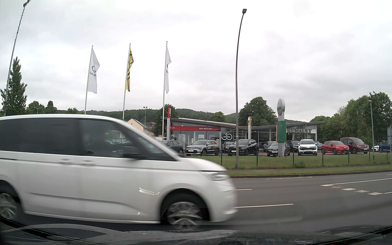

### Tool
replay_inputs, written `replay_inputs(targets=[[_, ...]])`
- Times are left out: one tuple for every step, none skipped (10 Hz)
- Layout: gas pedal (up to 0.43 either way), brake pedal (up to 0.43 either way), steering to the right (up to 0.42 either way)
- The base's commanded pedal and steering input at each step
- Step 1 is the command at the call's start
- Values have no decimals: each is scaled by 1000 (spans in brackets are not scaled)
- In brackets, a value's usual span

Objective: Follow the waypoints while adhering to traffic rules and regulations

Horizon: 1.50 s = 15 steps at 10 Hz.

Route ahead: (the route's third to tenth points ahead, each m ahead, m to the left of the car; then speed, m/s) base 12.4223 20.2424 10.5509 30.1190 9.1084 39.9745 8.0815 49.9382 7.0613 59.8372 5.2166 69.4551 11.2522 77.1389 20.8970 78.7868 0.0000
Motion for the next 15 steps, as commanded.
replay_inputs(targets=[[0,268,-203],[0,268,-203],[0,262,-203],[0,262,-203],[0,268,-203],[0,268,-203],[0,268,-203],[0,268,-203],[0,268,-203],[0,268,-203],[0,268,-203],[0,268,-203],[0,268,-203],[0,268,-203],[0,268,-203]])
